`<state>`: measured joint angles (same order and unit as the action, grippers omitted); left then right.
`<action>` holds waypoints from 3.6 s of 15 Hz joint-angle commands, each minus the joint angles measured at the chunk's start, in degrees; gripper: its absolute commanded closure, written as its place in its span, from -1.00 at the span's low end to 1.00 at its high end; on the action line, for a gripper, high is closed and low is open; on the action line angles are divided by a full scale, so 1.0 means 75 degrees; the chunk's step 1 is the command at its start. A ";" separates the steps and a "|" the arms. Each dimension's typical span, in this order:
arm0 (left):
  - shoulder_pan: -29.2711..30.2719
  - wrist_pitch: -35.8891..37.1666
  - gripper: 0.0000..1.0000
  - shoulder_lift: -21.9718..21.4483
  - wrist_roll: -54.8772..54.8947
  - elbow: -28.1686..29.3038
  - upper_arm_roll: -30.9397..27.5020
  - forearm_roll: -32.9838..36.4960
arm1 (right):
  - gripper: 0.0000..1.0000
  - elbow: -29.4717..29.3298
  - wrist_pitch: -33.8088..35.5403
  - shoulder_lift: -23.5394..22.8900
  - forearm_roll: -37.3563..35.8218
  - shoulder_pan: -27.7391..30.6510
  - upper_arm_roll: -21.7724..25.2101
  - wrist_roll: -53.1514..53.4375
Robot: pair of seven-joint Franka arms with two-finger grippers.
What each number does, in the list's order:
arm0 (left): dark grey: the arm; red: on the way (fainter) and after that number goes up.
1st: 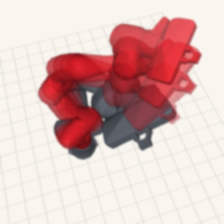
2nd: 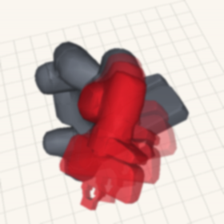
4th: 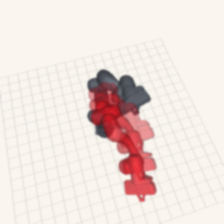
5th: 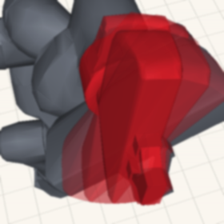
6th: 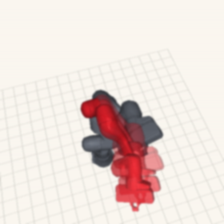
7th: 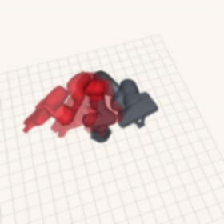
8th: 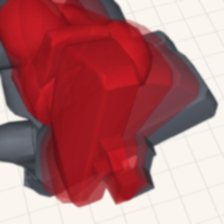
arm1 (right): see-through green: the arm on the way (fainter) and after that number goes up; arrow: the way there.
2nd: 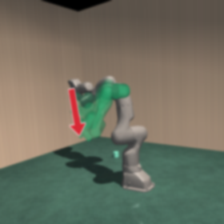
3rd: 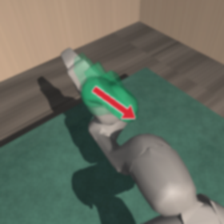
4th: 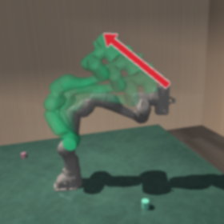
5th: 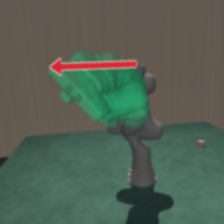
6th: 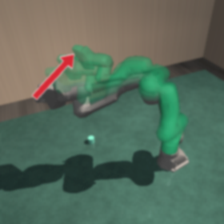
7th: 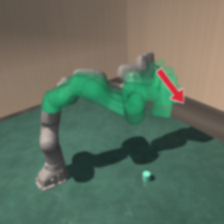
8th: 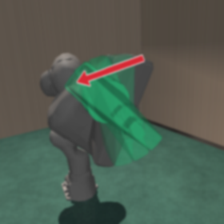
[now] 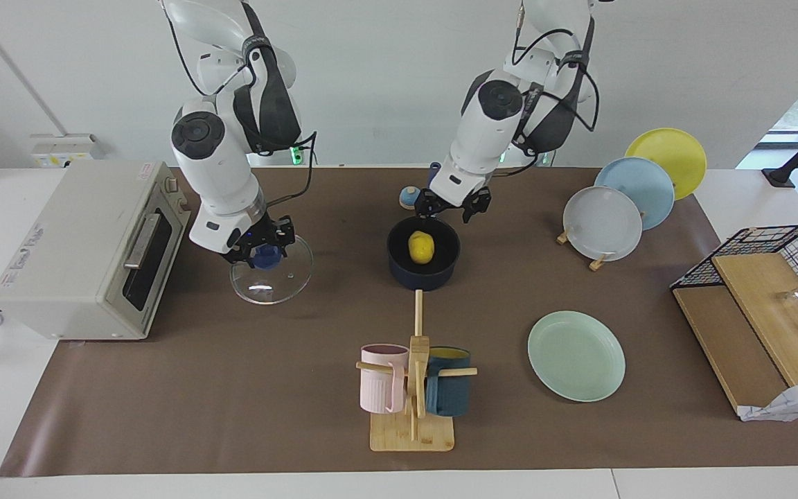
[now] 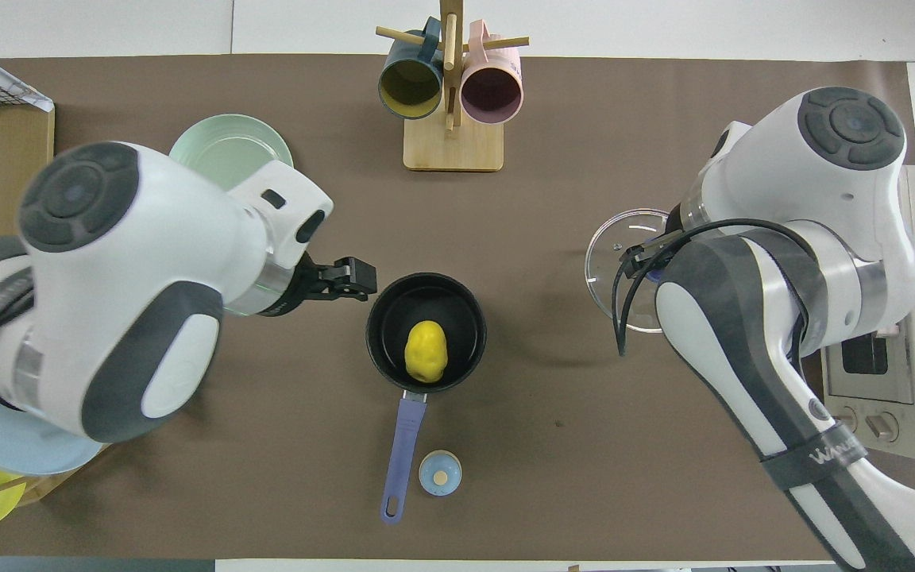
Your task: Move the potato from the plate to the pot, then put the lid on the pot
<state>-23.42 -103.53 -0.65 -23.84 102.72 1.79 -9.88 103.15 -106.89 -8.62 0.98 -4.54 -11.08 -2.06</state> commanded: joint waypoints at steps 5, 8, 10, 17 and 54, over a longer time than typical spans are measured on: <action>0.2041 0.0480 -1.00 -0.0651 0.2929 -0.0172 0.0055 0.0837 | 0.33 -0.0851 0.0331 -0.0093 0.0034 -0.1877 -0.0186 0.3200; 0.2255 0.1121 -1.00 -0.0558 0.3027 -0.0801 0.0067 0.1070 | 0.33 -0.0828 -0.0208 -0.0175 0.0057 -0.2581 -0.0186 0.4186; 0.2279 0.1778 -1.00 -0.0348 0.3015 -0.1388 0.0055 0.1153 | 0.33 -0.0828 -0.0594 -0.0234 0.0057 -0.3073 -0.0186 0.4923; 0.2161 0.2355 -1.00 -0.0393 0.2898 -0.1544 0.0067 0.1294 | 0.34 -0.0664 -0.1193 -0.0562 -0.0306 -0.3544 -0.0175 0.5361; 0.2513 0.2027 -1.00 -0.0300 0.2945 -0.1484 0.0032 0.1481 | -1.00 -0.0921 -0.1419 -0.1173 -0.1220 -0.3462 -0.0175 0.5244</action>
<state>-4.94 -89.22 -2.91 -1.38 91.77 1.51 0.03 97.99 -119.58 -18.35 -7.17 -31.65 -12.06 37.41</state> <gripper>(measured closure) 0.000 0.000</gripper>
